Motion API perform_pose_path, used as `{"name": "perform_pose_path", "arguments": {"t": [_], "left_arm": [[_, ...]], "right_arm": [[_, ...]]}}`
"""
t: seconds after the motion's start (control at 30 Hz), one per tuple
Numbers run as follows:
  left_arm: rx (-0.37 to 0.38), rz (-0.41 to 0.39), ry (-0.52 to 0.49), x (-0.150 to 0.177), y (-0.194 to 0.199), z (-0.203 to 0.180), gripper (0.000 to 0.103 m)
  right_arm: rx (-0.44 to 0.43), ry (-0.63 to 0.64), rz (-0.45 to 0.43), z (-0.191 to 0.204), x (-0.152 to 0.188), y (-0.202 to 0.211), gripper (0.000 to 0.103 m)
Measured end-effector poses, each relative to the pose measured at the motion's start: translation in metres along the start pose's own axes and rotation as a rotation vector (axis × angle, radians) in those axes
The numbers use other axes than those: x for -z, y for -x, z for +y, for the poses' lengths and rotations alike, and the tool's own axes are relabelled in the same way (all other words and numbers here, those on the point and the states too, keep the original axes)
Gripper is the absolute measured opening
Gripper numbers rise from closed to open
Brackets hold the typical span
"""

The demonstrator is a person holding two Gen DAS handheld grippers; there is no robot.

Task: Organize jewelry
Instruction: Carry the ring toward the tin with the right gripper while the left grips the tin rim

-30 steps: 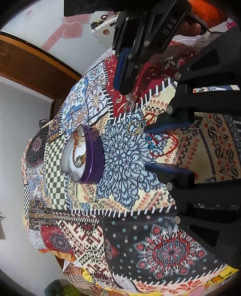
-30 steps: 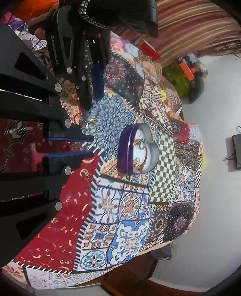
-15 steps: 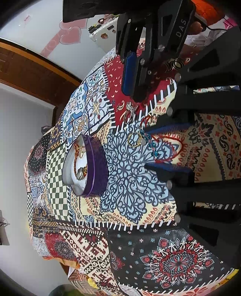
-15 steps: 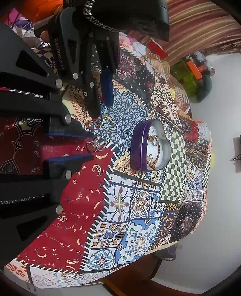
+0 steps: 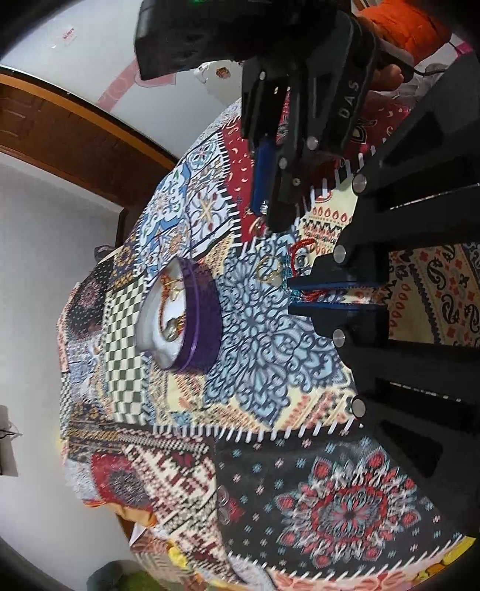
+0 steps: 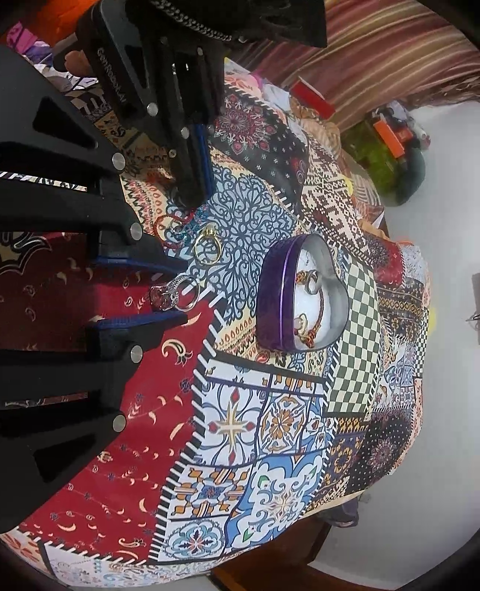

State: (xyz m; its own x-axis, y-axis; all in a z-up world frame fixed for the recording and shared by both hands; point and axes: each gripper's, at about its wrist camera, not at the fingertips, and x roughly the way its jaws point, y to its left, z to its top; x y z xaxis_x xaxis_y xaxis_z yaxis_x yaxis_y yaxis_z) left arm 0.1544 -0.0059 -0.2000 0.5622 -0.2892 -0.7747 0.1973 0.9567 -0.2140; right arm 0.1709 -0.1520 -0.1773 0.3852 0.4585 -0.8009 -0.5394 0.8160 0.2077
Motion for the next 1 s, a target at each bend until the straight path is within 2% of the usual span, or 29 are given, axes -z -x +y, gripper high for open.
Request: {"name": "perform_pose_path", "arguments": {"t": [0.53,1.0], "left_arm": [[-0.036,-0.147,-0.007,-0.026,0.047,-0.002,0.004],[-0.040,-0.249,-0.023,-0.055,0.070,-0.006,0.004]], "right_arm": [[0.006,-0.011,-0.097,0.003,-0.005,0.030,0.016],[0.028,-0.024,-0.214,-0.002,-0.032,0.057,0.016]]}}
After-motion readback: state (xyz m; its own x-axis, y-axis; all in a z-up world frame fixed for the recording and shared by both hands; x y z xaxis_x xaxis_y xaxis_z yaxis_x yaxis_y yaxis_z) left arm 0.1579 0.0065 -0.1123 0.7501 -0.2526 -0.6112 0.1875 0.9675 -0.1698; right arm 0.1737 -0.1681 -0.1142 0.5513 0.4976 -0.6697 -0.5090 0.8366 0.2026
